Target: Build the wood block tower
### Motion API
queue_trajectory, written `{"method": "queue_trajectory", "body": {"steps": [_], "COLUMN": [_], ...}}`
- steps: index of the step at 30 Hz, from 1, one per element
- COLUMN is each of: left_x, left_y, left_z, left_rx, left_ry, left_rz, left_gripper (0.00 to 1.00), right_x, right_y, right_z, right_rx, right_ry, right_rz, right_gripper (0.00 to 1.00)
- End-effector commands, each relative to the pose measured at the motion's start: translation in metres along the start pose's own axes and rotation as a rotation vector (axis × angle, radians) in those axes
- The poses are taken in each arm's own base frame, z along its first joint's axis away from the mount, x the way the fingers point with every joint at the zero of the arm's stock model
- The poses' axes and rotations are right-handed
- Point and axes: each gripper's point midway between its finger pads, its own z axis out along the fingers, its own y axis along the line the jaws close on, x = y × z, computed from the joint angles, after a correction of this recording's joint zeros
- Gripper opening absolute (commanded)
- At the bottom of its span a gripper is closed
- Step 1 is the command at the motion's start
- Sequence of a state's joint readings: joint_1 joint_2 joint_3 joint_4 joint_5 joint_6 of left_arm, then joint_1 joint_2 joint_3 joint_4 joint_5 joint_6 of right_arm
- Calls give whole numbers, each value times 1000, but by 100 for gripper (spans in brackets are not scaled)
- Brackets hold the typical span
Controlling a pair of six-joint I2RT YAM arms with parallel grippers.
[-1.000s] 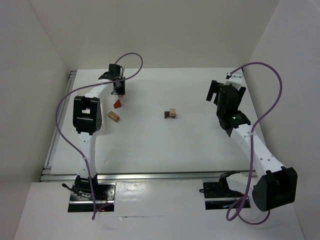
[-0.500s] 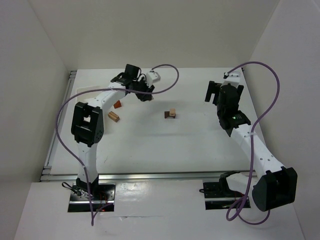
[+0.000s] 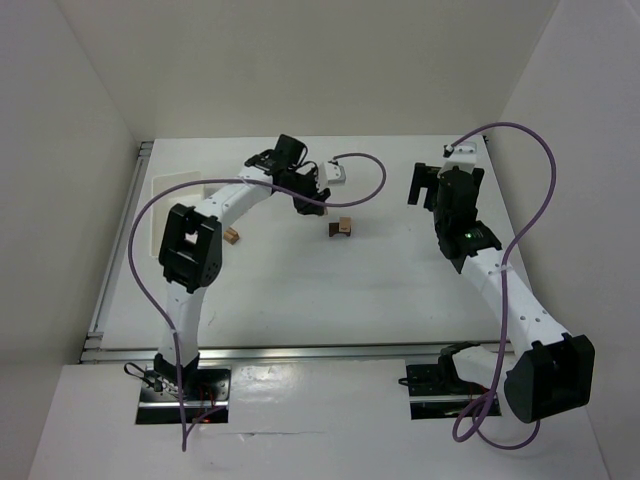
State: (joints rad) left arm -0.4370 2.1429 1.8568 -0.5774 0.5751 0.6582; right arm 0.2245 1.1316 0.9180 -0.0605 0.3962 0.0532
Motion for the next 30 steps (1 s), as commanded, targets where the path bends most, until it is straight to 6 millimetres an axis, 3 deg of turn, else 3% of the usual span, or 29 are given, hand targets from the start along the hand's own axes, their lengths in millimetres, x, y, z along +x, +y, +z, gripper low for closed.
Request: {"method": "queue_trajectory", "body": {"steps": [1, 6, 12, 16, 24, 30], "left_x": [-8, -9, -14, -12, 11, 8], "left_y": [-5, -11, -10, -16, -20, -26], "left_z": [13, 29, 35, 43, 50, 50], "left_rx": [31, 30, 10, 2, 7, 41], "left_ry": [-7, 12, 20, 44, 125, 109], "left_rz": [90, 125, 189, 216, 213, 219], "left_gripper": [0, 0, 0, 0, 0, 0], "right_x": [-23, -29, -34, -33, -40, -40], "right_y": [2, 4, 5, 8, 12, 13], "right_z": [-5, -9, -12, -14, -20, -23], "right_rx": [-28, -49, -60, -84, -110, -120], "right_ry": [-78, -94, -112, -112, -125, -124], "right_rz": [21, 26, 33, 32, 55, 63], "right_gripper": [100, 100, 100, 100, 100, 100]}}
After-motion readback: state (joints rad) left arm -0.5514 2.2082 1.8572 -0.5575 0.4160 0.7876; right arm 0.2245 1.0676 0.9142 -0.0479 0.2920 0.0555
